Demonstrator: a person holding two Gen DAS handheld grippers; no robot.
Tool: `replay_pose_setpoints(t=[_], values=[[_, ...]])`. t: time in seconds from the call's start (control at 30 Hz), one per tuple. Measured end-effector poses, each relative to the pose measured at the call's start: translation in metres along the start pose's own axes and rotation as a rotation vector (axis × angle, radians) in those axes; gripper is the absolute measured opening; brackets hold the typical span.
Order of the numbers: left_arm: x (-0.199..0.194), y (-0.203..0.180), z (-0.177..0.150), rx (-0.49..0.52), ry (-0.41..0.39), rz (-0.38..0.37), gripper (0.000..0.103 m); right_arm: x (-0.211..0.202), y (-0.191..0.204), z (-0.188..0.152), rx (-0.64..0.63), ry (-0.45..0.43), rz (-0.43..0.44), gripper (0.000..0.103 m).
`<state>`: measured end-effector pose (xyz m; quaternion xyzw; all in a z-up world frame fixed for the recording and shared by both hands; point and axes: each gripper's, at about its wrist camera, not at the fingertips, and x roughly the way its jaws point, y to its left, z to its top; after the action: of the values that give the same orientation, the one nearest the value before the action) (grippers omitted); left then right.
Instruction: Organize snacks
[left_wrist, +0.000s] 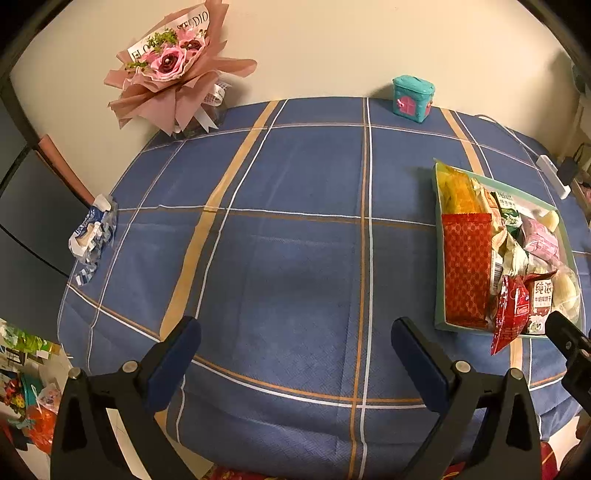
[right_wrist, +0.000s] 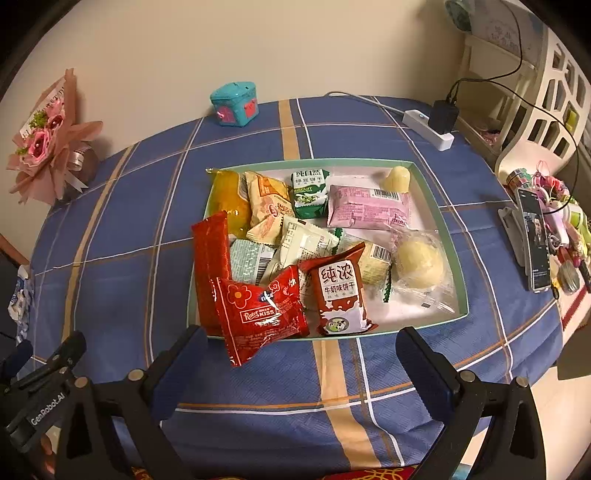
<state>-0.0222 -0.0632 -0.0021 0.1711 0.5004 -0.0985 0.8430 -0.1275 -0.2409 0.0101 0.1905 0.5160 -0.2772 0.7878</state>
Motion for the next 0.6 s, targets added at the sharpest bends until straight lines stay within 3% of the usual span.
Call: replay_pose_setpoints(t=[0.6], values=[[0.0028, -0.0022, 0.0007, 0.013, 0.013, 0.005, 0.103, 0.0048, -0.0017, 0.0006, 0.008, 0.022, -0.011, 0.103]])
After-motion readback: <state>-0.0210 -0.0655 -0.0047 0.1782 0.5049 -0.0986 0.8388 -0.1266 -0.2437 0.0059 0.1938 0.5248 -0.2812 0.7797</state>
